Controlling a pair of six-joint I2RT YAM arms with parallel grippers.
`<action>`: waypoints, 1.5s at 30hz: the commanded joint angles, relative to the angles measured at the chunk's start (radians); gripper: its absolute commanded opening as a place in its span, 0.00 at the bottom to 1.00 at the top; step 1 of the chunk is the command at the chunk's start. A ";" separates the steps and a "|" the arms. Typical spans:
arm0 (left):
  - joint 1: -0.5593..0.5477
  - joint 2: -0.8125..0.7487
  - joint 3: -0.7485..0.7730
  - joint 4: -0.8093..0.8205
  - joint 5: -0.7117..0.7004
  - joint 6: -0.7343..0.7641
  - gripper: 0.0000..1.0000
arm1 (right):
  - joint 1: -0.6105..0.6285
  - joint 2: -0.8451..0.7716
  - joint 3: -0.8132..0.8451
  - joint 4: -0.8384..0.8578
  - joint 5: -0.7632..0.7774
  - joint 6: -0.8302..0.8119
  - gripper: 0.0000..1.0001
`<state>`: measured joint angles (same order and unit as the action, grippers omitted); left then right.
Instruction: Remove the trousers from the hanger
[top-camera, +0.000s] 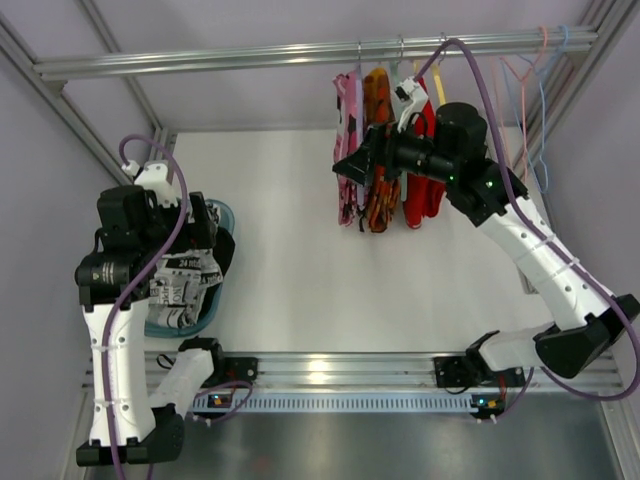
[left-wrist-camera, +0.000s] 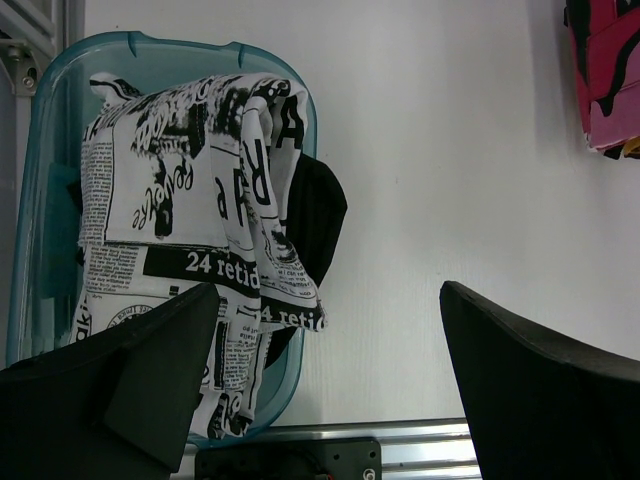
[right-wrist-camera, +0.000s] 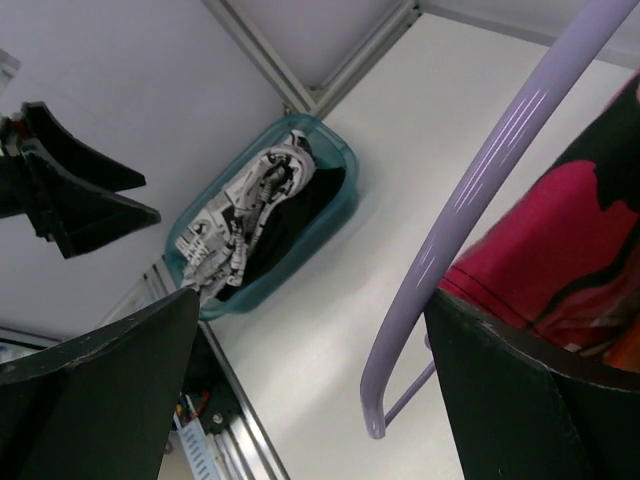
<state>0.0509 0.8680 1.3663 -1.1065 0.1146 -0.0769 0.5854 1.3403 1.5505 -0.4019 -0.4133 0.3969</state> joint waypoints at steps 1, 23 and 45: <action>0.003 -0.003 0.001 0.053 -0.001 -0.001 0.98 | -0.047 0.020 -0.048 0.184 -0.116 0.115 0.96; 0.004 0.009 -0.009 0.054 0.016 0.002 0.98 | -0.139 0.033 -0.181 0.563 -0.375 0.579 0.40; 0.004 0.009 -0.022 0.057 0.023 -0.004 0.98 | -0.171 0.043 0.203 0.408 -0.315 0.743 0.00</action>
<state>0.0509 0.8799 1.3518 -1.0996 0.1341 -0.0769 0.4278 1.4189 1.6196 -0.1947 -0.7620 1.1259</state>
